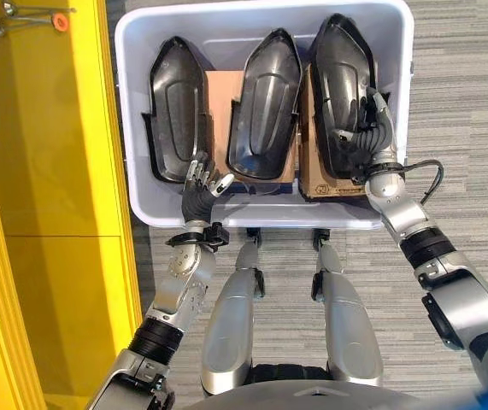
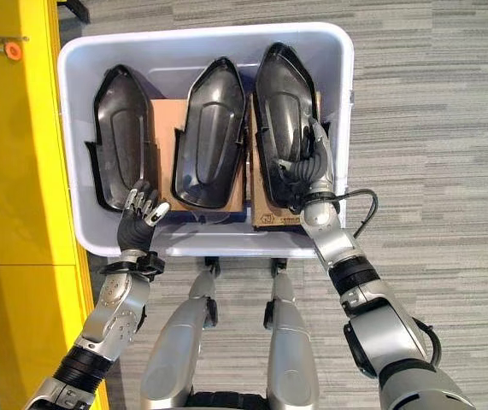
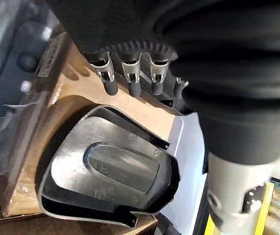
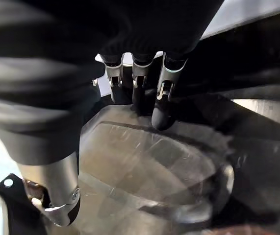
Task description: Move parts from the plastic box to the shelf.
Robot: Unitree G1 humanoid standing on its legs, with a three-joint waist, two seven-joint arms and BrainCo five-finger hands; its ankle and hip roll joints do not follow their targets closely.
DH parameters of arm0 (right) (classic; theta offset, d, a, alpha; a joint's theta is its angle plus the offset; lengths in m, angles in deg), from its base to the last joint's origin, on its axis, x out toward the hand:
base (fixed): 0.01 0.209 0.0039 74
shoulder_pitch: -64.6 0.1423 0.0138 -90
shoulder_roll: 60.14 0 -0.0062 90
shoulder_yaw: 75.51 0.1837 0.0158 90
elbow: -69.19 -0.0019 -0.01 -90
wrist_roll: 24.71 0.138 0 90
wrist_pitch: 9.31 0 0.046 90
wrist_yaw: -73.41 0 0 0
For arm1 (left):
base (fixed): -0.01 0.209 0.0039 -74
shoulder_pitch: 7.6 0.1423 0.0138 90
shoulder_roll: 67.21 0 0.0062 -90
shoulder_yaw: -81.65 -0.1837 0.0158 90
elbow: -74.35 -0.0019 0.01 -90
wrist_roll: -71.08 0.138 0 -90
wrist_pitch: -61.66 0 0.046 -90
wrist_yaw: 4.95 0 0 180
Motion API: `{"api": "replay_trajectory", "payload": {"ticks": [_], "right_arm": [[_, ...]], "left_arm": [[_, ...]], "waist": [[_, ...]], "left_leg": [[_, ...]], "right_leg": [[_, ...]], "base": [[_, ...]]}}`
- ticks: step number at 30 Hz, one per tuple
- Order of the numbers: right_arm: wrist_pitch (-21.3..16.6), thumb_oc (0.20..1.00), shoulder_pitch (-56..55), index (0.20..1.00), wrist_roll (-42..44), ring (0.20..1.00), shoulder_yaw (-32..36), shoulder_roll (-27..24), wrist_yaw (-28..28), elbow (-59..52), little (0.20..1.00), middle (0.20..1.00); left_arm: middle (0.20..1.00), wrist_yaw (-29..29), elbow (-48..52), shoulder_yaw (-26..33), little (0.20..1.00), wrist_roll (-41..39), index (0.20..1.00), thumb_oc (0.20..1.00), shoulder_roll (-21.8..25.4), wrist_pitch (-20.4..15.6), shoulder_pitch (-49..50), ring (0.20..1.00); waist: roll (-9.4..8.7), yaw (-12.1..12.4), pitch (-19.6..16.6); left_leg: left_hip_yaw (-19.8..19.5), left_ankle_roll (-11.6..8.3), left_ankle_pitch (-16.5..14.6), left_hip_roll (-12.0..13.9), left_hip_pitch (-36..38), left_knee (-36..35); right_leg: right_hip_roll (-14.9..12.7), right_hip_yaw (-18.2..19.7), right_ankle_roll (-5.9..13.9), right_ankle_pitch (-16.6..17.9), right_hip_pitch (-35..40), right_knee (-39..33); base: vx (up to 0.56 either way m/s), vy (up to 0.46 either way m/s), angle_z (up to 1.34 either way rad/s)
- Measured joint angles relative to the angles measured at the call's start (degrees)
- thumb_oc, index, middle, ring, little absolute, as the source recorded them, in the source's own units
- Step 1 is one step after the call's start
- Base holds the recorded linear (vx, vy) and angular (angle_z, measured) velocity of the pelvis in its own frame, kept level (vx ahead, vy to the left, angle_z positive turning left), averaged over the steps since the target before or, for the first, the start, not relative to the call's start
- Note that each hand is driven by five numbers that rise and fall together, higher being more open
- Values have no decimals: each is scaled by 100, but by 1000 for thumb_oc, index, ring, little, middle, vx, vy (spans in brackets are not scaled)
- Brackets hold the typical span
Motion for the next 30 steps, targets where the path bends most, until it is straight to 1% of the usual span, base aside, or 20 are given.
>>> {"api": "replay_trajectory", "payload": {"ticks": [5,10,21,25,30], "right_arm": [[104,1000,-3,1000,-477,1000,-261,-43,37,-107,1000,1000],[220,1000,-18,1000,-968,1000,-301,-16,174,-153,1000,1000],[260,1000,-114,1000,-999,1000,-292,-1,248,-331,1000,1000],[259,1000,-444,1000,-959,1000,-279,27,247,-711,1000,1000],[319,1000,-840,1000,-896,1000,-185,19,224,-1438,1000,1000]], "left_arm": [[1000,4,0,5,1000,-5,1000,1000,-9,-13,-44,1000],[1000,12,0,-7,1000,-4,1000,1000,-21,-23,-72,1000],[1000,11,0,-18,1000,-4,1000,1000,-29,-23,-74,1000],[1000,0,0,-16,1000,-3,1000,1000,-31,-23,-78,1000],[1000,-20,0,-16,1000,26,1000,1000,-33,-22,-88,1000]], "waist": [[14,-15,-8],[40,-9,-22],[43,-5,-24],[93,-13,-54],[96,-23,-55]], "left_leg": [[9,8,33,1,-56,0],[12,12,47,1,-56,1],[24,22,65,-1,-61,1],[18,13,76,1,-61,1],[21,13,77,1,-114,1]], "right_leg": [[-3,18,1,0,-116,91],[-4,26,1,0,-136,125],[-8,41,1,-2,-173,178],[-8,39,1,-2,-177,191],[-8,41,1,-1,-238,194]], "base": [[3,2,-2],[0,0,0],[0,0,0],[0,0,0],[0,0,0]]}}
